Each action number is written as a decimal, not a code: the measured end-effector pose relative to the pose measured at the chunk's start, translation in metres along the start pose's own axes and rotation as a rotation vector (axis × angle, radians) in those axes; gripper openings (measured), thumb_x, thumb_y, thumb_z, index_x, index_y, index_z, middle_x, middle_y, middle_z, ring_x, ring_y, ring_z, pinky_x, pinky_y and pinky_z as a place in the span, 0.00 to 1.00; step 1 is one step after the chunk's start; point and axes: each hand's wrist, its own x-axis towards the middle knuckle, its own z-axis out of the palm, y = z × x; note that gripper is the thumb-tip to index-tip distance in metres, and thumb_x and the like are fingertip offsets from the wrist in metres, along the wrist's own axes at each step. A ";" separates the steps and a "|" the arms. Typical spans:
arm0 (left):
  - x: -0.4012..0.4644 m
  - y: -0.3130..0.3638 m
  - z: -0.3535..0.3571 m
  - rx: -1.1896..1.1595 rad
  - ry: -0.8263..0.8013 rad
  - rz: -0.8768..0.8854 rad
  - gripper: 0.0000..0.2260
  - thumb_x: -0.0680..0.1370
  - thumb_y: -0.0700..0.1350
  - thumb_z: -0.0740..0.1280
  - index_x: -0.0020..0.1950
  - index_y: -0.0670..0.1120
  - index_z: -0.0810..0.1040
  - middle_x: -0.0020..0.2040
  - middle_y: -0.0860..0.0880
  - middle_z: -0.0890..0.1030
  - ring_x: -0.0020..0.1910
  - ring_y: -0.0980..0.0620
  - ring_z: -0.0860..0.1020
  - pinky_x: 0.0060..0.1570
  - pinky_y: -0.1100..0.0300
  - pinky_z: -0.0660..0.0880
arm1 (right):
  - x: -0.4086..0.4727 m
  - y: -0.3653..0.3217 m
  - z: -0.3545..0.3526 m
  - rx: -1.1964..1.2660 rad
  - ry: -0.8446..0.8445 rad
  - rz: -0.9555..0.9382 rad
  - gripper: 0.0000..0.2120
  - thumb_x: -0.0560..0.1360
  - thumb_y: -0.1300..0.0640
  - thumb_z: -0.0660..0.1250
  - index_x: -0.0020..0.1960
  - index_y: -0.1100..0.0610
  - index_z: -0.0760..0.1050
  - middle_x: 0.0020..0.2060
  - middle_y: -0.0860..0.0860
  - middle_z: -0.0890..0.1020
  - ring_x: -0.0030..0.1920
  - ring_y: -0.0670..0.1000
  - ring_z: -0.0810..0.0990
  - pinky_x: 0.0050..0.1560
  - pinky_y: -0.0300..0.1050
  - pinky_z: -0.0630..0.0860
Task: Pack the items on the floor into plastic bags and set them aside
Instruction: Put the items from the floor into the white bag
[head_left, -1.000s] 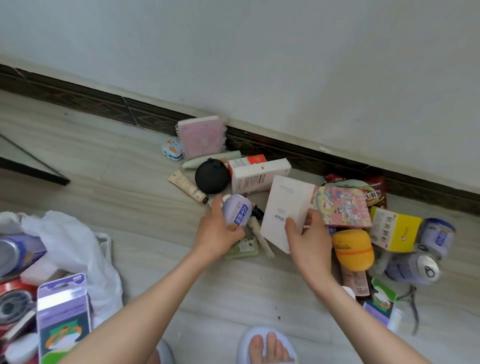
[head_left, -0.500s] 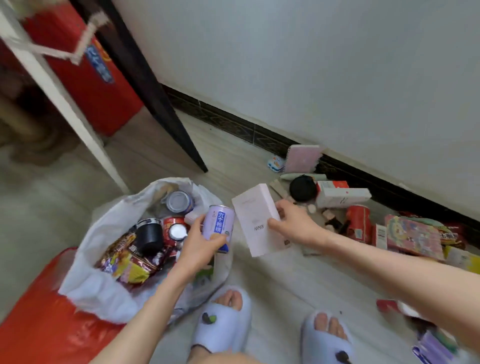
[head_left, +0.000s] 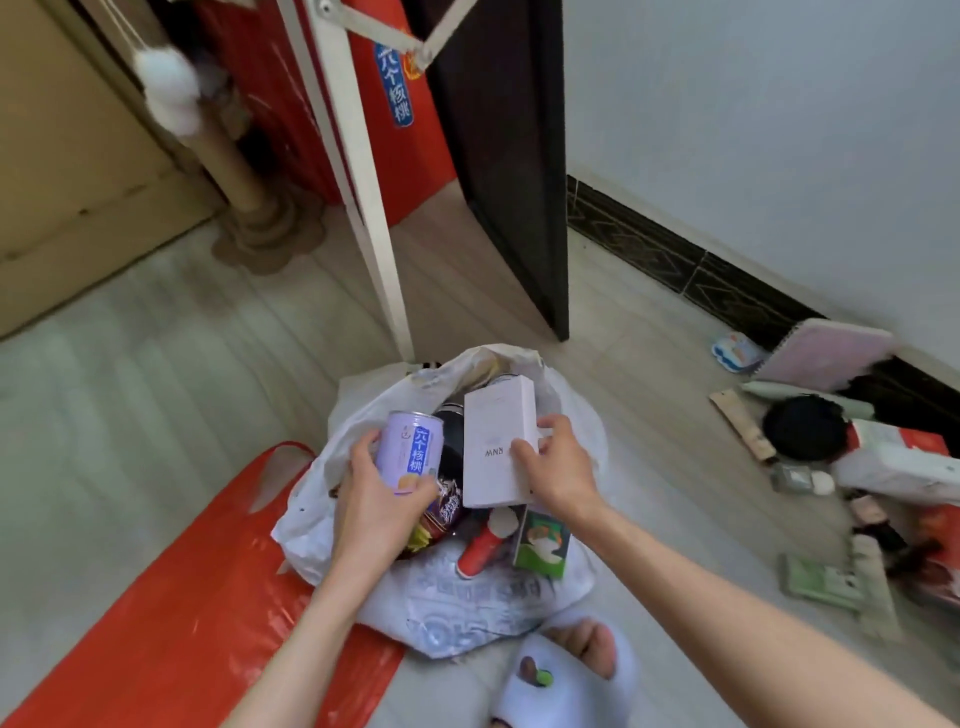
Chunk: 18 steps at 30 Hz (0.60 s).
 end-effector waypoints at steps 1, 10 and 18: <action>0.004 0.001 -0.001 0.069 0.031 0.062 0.29 0.64 0.48 0.70 0.63 0.49 0.65 0.57 0.45 0.75 0.55 0.43 0.74 0.54 0.47 0.72 | 0.003 0.000 0.003 0.008 0.049 -0.024 0.16 0.76 0.56 0.61 0.62 0.57 0.65 0.50 0.52 0.77 0.47 0.51 0.74 0.45 0.44 0.70; 0.014 -0.032 0.021 0.546 0.048 0.266 0.21 0.69 0.45 0.60 0.60 0.38 0.72 0.53 0.38 0.77 0.46 0.37 0.74 0.49 0.46 0.72 | -0.009 0.026 0.034 -0.304 -0.045 -0.415 0.22 0.72 0.65 0.61 0.66 0.61 0.65 0.65 0.56 0.69 0.64 0.55 0.68 0.59 0.38 0.62; 0.005 -0.036 0.021 0.607 -0.063 0.313 0.30 0.67 0.44 0.74 0.66 0.38 0.69 0.62 0.35 0.72 0.58 0.34 0.72 0.53 0.40 0.73 | -0.023 0.023 0.001 -0.578 -0.114 -0.461 0.28 0.76 0.55 0.61 0.73 0.59 0.56 0.72 0.55 0.62 0.70 0.54 0.62 0.68 0.41 0.57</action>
